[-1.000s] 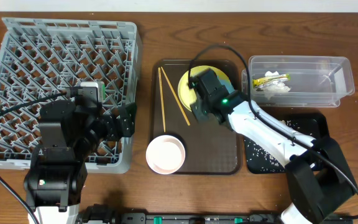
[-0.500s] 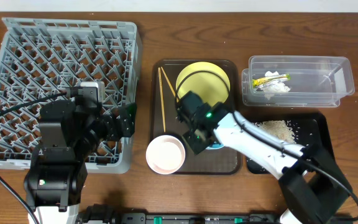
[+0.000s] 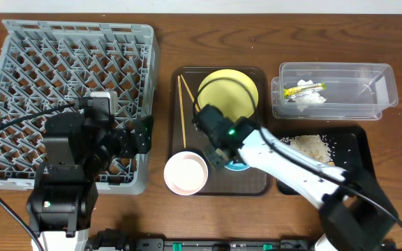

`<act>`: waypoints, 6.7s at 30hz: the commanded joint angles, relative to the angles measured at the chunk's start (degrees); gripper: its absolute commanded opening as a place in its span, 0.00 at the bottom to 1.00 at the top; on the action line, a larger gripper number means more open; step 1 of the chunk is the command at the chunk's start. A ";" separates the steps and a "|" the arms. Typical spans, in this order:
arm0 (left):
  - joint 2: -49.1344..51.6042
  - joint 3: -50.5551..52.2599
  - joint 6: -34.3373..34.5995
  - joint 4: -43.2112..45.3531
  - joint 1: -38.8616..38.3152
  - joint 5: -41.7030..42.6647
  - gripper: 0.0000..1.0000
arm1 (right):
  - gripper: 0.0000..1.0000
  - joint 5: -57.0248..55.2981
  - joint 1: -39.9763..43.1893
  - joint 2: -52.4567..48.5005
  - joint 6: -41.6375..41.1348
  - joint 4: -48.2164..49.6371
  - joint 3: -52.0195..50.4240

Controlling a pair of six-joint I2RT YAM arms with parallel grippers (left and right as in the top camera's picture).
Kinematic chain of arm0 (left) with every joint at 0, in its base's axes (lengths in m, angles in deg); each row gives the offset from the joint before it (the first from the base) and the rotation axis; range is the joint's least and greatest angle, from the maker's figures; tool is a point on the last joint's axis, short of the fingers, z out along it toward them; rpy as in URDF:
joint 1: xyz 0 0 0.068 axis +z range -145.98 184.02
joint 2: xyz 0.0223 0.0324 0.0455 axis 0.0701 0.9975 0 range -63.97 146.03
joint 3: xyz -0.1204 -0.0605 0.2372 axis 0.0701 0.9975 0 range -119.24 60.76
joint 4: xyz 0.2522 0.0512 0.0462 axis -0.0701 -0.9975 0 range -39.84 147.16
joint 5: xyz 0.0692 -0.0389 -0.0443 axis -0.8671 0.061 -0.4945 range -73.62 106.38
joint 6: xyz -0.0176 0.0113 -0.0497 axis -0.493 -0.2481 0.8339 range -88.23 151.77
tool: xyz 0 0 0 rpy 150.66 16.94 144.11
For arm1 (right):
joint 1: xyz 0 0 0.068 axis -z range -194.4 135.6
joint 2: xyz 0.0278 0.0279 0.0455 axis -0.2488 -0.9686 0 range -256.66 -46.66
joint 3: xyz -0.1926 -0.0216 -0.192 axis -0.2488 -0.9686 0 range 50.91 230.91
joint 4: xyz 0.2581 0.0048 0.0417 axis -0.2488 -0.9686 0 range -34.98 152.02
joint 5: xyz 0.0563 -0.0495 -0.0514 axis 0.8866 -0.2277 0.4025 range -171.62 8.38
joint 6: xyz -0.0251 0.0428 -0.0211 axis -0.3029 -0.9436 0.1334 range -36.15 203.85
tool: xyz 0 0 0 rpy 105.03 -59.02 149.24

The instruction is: Sort waste into correct bins and load items into the dishwasher

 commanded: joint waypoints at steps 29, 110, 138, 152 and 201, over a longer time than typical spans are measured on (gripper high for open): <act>0.07 -1.11 0.28 -0.15 0.24 0.70 0.97 | 0.52 16.20 6.49 7.52 2.38 -0.31 5.31; 5.84 -3.91 12.26 13.70 -3.63 69.09 0.75 | 0.01 72.52 18.14 22.25 14.78 22.69 4.11; 5.84 -3.91 12.31 11.23 0.52 47.58 0.47 | 0.62 71.38 32.22 22.38 6.12 23.15 4.11; 5.79 -3.96 11.67 -11.98 8.87 -10.38 0.44 | 0.67 35.21 30.05 22.12 4.94 -1.97 4.09; 20.35 -6.29 23.76 -15.12 36.68 -14.78 0.82 | 0.70 28.50 19.65 18.10 4.94 -3.32 4.07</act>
